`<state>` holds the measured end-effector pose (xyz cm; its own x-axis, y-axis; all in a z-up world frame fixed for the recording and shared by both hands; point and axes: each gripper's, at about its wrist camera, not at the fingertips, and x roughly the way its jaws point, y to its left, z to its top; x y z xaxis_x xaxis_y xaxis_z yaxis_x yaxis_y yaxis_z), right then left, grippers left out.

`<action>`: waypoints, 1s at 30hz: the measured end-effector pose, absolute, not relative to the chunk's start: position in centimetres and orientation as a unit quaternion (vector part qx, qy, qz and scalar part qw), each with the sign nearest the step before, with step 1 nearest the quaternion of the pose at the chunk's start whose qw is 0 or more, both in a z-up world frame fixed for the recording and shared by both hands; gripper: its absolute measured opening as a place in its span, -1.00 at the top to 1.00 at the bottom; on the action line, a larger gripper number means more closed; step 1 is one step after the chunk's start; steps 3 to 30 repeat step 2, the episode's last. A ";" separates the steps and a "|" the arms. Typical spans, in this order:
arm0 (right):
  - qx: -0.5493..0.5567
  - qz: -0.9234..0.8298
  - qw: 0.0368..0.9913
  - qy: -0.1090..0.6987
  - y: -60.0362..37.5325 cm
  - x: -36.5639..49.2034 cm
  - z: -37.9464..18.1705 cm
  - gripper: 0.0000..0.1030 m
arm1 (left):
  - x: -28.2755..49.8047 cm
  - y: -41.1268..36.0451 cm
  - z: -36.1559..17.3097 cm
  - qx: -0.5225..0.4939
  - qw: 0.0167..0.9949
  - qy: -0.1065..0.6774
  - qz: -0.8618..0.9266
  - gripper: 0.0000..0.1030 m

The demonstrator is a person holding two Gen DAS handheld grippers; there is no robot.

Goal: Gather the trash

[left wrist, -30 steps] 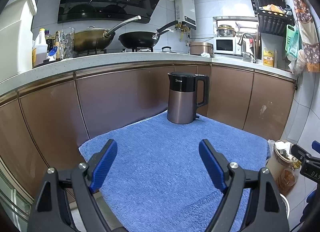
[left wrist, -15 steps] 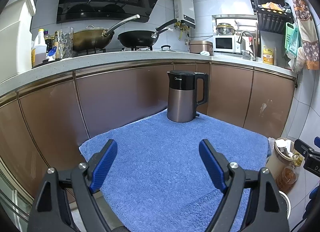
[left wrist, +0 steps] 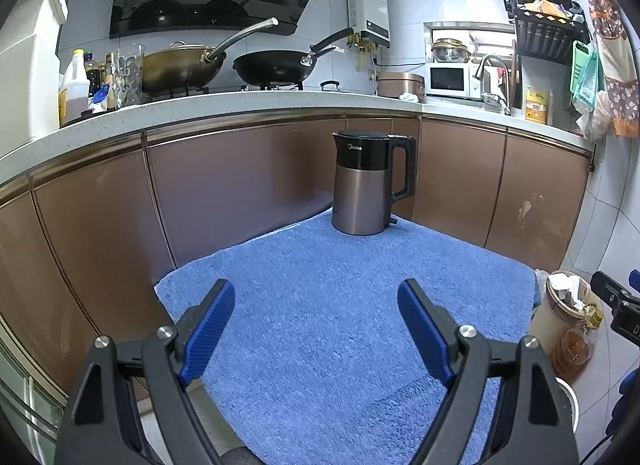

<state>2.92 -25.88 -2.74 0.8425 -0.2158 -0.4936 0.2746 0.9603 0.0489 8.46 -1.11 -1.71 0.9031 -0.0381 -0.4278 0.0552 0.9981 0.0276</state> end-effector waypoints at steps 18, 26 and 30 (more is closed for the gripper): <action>0.059 -0.128 0.958 0.250 -25.9 2.9 -2.7 -1.00 | 8.5 -1.0 -1.7 0.018 0.975 0.219 -0.024 -0.61; 0.059 -0.128 0.958 0.250 -25.9 2.9 -2.7 -1.00 | 8.5 -1.0 -1.7 0.018 0.975 0.219 -0.024 -0.61; 0.059 -0.128 0.958 0.250 -25.9 2.9 -2.7 -1.00 | 8.5 -1.0 -1.7 0.018 0.975 0.219 -0.024 -0.61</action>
